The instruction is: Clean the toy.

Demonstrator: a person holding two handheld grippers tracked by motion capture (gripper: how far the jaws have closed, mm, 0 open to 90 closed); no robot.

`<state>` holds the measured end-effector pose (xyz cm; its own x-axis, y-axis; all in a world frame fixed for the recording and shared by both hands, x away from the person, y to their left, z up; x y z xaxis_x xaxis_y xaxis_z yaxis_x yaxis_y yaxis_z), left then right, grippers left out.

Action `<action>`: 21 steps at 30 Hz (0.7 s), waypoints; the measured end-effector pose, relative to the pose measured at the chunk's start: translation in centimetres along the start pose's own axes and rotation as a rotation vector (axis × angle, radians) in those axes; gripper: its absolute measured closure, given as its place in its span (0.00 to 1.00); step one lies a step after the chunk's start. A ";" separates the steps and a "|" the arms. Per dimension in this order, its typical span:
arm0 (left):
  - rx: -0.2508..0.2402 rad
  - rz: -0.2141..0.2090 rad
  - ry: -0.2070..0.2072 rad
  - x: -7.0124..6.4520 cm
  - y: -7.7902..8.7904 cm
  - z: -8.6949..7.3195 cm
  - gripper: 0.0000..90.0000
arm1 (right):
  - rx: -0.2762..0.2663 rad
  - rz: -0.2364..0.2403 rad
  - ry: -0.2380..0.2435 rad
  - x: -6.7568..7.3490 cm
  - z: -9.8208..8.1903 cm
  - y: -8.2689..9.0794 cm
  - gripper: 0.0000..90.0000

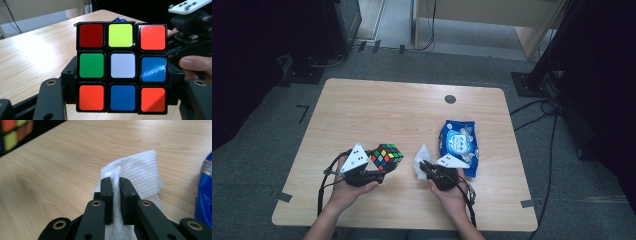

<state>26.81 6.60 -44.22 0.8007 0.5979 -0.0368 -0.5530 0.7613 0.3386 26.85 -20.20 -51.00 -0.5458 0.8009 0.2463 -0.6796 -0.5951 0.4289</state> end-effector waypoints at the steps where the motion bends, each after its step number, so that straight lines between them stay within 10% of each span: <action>1: 0.000 0.000 -0.001 -0.1 0.0 0.0 0.38 | -0.001 -0.029 0.022 -0.4 -0.1 -0.1 0.87; 8: 0.002 -0.004 -0.005 -0.2 -0.2 -0.1 0.38 | -0.049 -0.079 0.043 -0.8 0.6 0.6 0.66; 21: 0.023 0.020 -0.023 -1.5 -2.1 -0.9 0.38 | -0.184 0.127 -0.145 3.0 4.6 3.9 0.41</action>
<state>26.52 4.31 -45.76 0.7947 0.6070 -0.0078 -0.5640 0.7431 0.3601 24.82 -19.75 -44.58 -0.5658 0.7120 0.4159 -0.6948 -0.6833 0.2245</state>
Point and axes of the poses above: each handheld gripper's, and its own axes: y roughly backward along the jaws, z roughly out of its top, x roughly to its left, the point moved 1 cm from there along -y, roughly forward along the jaws, and after that the axes turned 3 degrees about -x, right-handed, at the moved point
